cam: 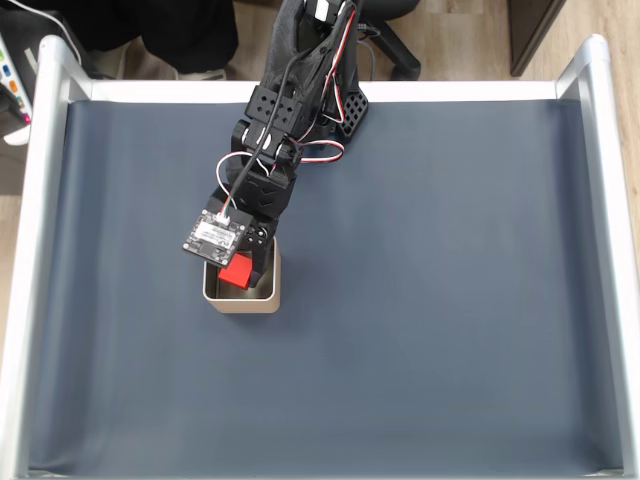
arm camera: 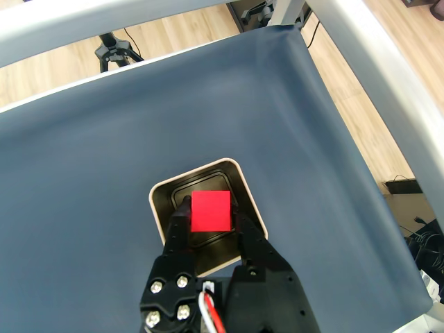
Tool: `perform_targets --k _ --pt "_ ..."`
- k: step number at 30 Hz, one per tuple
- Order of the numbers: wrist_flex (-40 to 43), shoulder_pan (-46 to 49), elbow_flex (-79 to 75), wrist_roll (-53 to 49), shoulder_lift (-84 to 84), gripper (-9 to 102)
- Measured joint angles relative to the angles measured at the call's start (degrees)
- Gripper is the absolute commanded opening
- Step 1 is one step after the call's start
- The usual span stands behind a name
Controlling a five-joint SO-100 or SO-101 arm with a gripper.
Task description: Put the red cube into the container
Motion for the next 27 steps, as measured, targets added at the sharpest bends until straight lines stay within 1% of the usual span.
perform_targets --k 20,27 --pt "-0.53 0.35 1.32 0.88 -0.09 26" --pt "-1.41 0.18 1.32 1.49 -0.18 27"
